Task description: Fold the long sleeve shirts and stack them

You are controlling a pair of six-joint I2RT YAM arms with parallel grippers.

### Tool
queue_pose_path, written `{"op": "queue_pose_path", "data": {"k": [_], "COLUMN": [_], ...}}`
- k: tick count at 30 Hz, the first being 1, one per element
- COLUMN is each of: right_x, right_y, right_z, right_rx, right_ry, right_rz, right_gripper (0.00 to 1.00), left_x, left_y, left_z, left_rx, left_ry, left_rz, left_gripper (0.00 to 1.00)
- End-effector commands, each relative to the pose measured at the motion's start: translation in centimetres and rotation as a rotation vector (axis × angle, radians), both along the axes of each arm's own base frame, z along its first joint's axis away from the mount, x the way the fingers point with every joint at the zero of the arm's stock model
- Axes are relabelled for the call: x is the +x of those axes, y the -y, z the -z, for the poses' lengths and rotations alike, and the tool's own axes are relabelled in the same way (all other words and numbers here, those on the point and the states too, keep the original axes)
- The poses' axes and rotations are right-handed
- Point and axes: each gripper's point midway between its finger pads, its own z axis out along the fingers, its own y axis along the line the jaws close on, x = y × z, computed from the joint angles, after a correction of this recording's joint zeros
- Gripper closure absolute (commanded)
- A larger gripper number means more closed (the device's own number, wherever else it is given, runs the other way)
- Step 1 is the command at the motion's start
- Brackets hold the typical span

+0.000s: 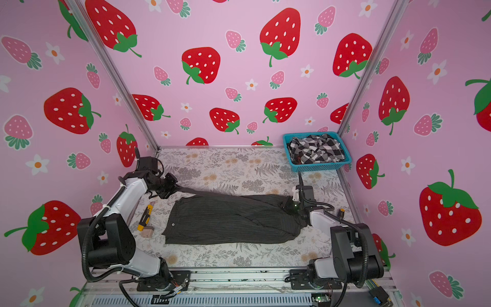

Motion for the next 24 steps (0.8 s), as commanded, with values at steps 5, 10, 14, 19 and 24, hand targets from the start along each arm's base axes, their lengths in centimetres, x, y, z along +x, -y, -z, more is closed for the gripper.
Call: {"op": "queue_pose_path", "data": {"k": [5,10,14,19,24], "right_x": [-1.4,-1.6,-1.2,-1.2,-1.0], "right_y": [0.6,0.7,0.9,1.1,2.1], "right_z": [1.3,1.9,1.9,0.9,-2.4], "right_rx": [-0.007,-0.009,-0.025,-0.047,-0.127], "right_ry": [-0.02,-0.033,-0.03,-0.024,0.035], "right_rz": [0.014,0.016,0.023,0.017,0.019], "right_gripper": [1.0,1.0,1.0,0.63,0.43], "left_x": [-5.4,-5.9,-7.0,-8.4,-8.9], "left_y": [-1.2,-1.4,-0.7,0.2,-0.2], "left_z": [4.6,4.4,6.2,7.0,5.8], "left_rx": [0.006,0.028,-0.013,-0.04,-0.01], "left_ry": [-0.115,-0.134,-0.197,-0.206,-0.215], "left_rz": [-0.101,-0.069,-0.06,-0.05,-0.036], "left_gripper": [1.0,1.0,1.0,0.93,0.45]}}
